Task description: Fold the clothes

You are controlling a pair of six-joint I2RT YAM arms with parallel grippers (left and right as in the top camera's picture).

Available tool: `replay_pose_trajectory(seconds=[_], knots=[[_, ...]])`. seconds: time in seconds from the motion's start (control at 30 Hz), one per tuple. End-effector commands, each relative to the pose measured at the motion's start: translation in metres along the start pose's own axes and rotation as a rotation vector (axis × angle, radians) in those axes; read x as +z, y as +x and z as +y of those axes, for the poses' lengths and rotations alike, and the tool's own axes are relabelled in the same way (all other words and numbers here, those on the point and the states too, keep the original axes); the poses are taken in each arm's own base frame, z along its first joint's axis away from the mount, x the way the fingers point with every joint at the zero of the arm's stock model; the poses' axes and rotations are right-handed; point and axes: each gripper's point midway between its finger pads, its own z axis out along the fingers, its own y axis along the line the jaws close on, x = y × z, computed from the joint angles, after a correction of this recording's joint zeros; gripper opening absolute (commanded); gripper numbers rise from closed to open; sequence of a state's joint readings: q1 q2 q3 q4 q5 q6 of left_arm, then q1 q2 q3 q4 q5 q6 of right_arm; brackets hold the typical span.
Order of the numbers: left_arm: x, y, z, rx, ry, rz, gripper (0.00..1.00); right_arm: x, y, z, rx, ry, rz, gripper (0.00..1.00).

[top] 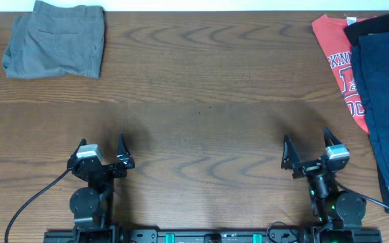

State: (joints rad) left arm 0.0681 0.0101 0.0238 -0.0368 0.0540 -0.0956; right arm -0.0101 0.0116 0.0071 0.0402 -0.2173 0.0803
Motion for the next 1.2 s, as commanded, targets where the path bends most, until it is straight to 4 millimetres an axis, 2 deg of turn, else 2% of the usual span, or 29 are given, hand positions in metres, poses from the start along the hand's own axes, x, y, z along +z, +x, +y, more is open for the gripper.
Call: replay_pose_trajectory(seconds=[0.0, 0.1, 0.33, 0.6, 0.83, 1.17], knots=[[0.001, 0.015, 0.001, 0.017, 0.002, 0.044, 0.98, -0.001, 0.007, -0.003, -0.172, 0.011, 0.028, 0.99], [0.001, 0.015, 0.001, 0.017, 0.002, 0.044, 0.98, -0.002, 0.023, -0.005, -0.194, 0.013, 0.093, 0.99], [0.001, 0.015, 0.001, 0.017, 0.002, 0.044, 0.98, -0.002, 0.022, -0.007, -0.07, 0.027, 0.089, 0.99], [0.001, 0.015, 0.001, 0.017, 0.002, 0.044, 0.98, -0.004, 0.024, -0.029, 0.162, 0.167, 0.08, 0.99], [0.001, 0.015, 0.001, 0.017, 0.002, 0.044, 0.98, -0.004, 0.024, -0.032, 0.068, 0.179, 0.087, 0.99], [0.001, 0.015, 0.001, 0.017, 0.002, 0.044, 0.98, -0.004, 0.024, -0.03, 0.068, 0.171, 0.086, 0.99]])
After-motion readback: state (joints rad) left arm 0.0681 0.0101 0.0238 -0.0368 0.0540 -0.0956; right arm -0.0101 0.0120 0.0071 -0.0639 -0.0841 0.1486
